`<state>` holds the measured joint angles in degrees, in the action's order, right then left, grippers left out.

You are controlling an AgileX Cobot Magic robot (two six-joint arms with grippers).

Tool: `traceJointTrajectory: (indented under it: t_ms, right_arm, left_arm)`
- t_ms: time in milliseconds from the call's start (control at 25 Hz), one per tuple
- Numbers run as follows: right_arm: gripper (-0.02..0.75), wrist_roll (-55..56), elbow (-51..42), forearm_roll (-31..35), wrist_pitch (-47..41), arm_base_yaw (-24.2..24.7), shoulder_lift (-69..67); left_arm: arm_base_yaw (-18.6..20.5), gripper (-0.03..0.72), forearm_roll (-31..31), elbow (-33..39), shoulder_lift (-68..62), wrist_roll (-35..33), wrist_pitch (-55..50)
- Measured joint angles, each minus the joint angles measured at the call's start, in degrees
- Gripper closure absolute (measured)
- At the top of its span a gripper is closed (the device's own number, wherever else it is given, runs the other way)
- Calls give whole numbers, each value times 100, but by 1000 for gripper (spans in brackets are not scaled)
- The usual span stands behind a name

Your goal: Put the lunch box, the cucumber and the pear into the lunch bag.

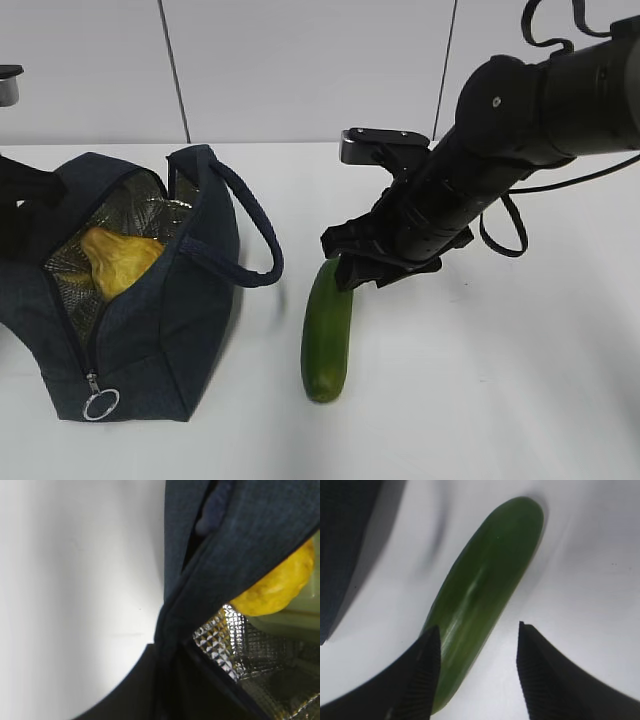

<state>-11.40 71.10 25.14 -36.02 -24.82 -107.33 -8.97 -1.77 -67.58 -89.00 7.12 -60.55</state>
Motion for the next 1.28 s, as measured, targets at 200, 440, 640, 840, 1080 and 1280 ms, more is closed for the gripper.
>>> traceJointTrajectory:
  t_ms: [200,440,640,840,1080,1280]
  right_arm:
    - [342,22,142,51,-60,-37,-299]
    - [323,172,570,34,-264,-140,-724]
    - [264,631,849,-432,-570,-162,-934]
    - [259,1313,1231,-886,-741,-341,-944]
    - [256,2351,1765,-1574,-1440,-459,-1225]
    - [253,2629,1887,-1678,-1562,-615,-1384]
  left_arm:
    - [0,687,91,0,0,0,0]
    - [0,687,211,0,0,0,0]
    - [0,687,302,0,0,0,1]
    - [0,687,327,0,0,0,12]
    - [0,687,357,0,0,0,21]
    - [0,687,435,0,0,0,28]
